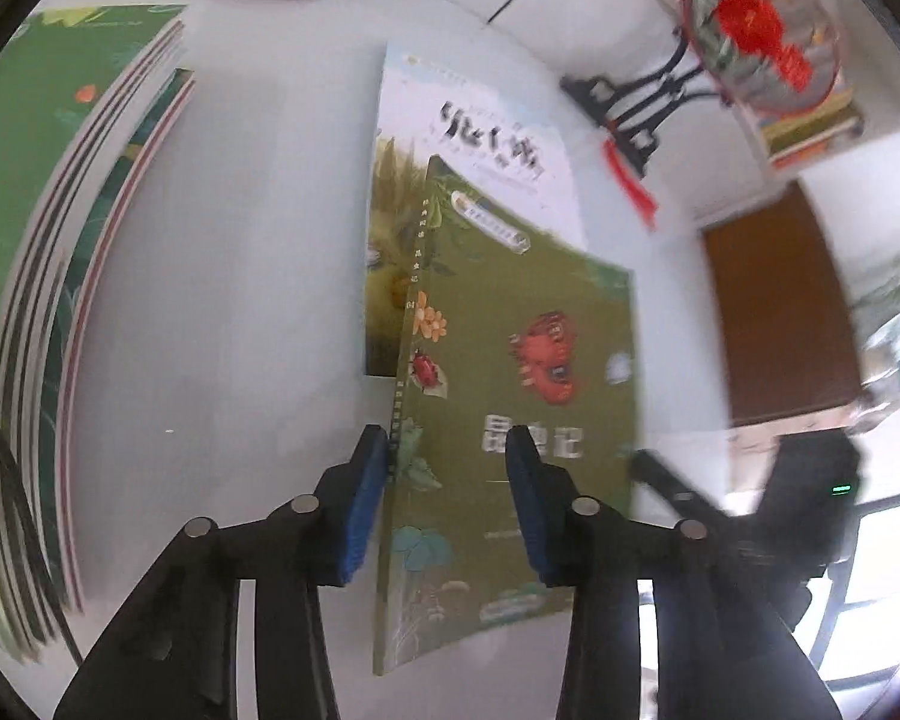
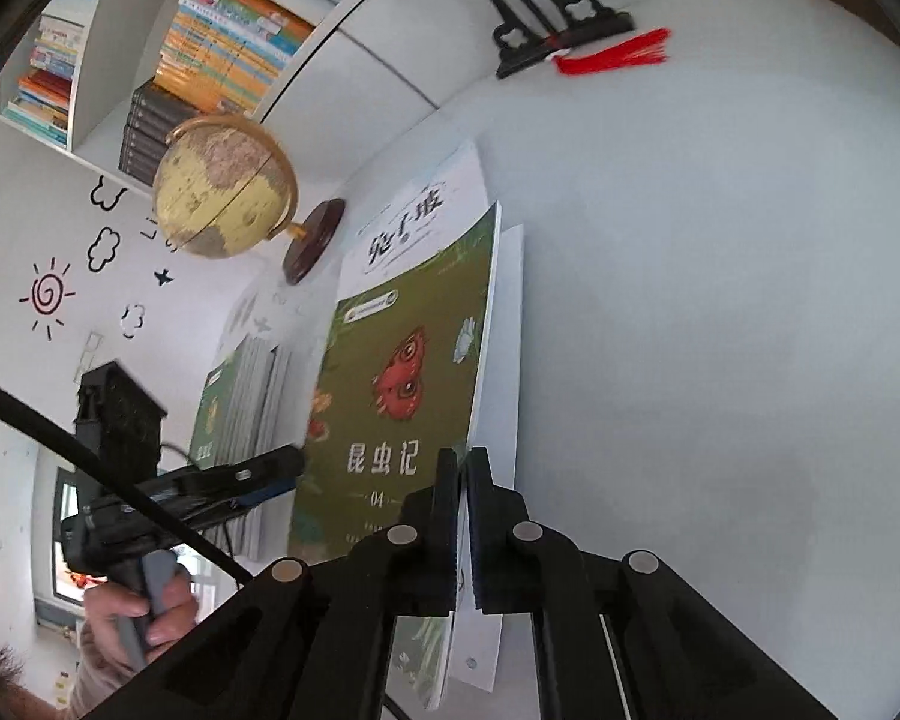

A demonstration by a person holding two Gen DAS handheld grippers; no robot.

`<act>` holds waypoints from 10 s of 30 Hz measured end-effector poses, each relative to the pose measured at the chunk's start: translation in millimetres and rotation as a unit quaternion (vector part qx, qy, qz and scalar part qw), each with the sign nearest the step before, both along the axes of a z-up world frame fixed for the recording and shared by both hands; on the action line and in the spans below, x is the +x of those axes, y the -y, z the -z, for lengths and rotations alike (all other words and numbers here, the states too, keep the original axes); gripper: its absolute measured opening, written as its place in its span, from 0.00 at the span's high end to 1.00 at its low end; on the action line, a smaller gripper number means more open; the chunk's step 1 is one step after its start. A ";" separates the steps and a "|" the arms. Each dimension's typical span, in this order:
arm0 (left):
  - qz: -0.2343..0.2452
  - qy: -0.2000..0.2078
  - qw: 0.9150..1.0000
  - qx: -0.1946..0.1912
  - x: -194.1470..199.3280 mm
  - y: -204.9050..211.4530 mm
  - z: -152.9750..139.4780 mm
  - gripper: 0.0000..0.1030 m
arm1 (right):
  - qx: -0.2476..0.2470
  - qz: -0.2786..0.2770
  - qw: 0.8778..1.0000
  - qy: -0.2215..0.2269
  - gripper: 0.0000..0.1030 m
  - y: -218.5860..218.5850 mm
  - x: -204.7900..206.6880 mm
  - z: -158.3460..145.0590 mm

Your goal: Organize books

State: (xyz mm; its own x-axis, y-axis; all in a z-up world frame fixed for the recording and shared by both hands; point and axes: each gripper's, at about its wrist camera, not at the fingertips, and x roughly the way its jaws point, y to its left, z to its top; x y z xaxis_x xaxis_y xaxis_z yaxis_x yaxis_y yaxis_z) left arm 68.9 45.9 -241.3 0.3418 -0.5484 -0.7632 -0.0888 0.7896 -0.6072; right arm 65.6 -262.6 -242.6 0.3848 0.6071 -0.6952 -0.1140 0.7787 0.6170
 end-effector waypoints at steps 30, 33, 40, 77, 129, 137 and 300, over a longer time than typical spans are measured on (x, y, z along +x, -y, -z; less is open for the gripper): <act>-0.020 -0.115 0.989 0.091 -6.5 -1.1 19.2 0.84 | 0.142 -0.125 0.982 0.006 0.74 -55.8 -11.5 6.5; -0.020 -0.112 0.991 0.069 -6.4 -3.6 18.7 0.84 | 0.082 -0.093 0.992 -0.024 0.95 -59.7 -4.8 22.2; 0.002 -0.067 0.995 0.076 -6.9 -3.9 -11.1 0.85 | 0.058 -0.089 0.994 0.040 0.96 -58.7 -22.7 -5.5; -0.062 0.025 0.997 0.050 -20.2 -174.9 -107.5 0.85 | 0.121 -0.153 0.973 0.120 0.95 -212.8 10.0 -126.0; -0.109 -0.039 0.981 0.158 -5.8 -248.7 -40.9 0.12 | 0.037 -0.099 0.994 -0.012 0.50 -304.7 13.6 -26.6; -0.112 -0.053 0.972 0.202 -4.7 -247.7 -42.8 0.11 | 0.029 -0.110 0.993 -0.015 0.47 -306.5 8.2 -28.8; -0.048 -0.146 0.982 -0.108 62.2 -18.9 20.8 0.89 | 0.291 0.198 0.934 -0.058 0.53 -34.5 -3.7 50.9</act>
State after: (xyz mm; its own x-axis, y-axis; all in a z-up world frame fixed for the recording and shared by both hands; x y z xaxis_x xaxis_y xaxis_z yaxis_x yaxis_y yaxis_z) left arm 131.0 64.7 -262.0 0.1847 -0.6835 -0.7062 -0.3517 0.6250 -0.6969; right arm 62.0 -228.2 -293.5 0.6018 0.7211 -0.3433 0.2068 0.2745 0.9391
